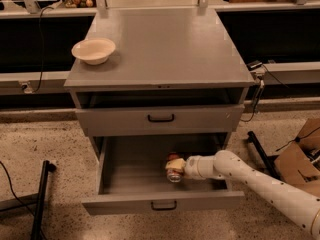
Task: Place coke can into middle drawer
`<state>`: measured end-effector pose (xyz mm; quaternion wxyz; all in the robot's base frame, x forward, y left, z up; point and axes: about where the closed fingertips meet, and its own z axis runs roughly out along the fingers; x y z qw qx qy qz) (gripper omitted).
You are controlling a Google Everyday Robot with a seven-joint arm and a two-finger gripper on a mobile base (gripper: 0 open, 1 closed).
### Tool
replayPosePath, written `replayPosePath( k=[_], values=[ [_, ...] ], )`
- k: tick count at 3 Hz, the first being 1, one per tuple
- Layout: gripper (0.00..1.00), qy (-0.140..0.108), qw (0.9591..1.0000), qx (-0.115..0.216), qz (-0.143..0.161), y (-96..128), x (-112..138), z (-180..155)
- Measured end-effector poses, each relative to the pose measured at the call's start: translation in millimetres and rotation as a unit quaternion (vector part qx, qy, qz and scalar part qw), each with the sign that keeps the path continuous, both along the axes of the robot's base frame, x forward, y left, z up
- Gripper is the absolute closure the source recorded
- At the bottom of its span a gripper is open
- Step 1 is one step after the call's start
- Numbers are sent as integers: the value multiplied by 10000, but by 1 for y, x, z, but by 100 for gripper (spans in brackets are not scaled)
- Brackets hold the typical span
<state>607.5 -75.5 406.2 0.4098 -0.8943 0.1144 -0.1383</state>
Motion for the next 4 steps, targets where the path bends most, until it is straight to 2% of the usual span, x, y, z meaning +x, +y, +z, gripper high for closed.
replayPosePath(
  k=[2,3,4],
  values=[
    [14,-37,9996,-277,-45,3,-7,8],
    [0,-72,9989,-449,77,7,-19,22],
    [0,16,9982,-577,183,14,-23,23]
  ],
)
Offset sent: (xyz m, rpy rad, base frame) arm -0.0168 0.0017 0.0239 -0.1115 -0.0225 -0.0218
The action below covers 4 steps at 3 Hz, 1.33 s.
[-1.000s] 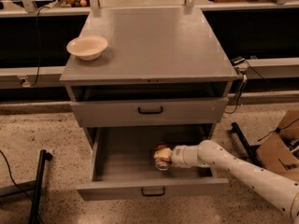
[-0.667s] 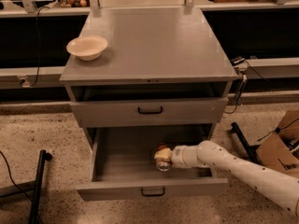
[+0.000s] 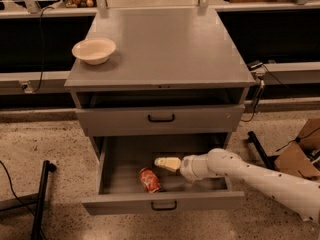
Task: Place coke can into middle drawer
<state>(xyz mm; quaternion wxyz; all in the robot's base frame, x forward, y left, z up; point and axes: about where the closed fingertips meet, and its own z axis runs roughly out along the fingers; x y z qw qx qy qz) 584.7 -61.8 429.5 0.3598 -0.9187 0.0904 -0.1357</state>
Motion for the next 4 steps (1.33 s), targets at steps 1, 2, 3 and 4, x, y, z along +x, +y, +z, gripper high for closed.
replayPosePath(
  k=[1,2,3,4],
  values=[
    [0,148,9998,13,94,4,-1,-2],
    [0,326,9994,59,80,5,-1,5],
    [0,360,9989,295,75,1,-2,20],
    [0,363,9988,311,81,1,-2,21]
  ],
)
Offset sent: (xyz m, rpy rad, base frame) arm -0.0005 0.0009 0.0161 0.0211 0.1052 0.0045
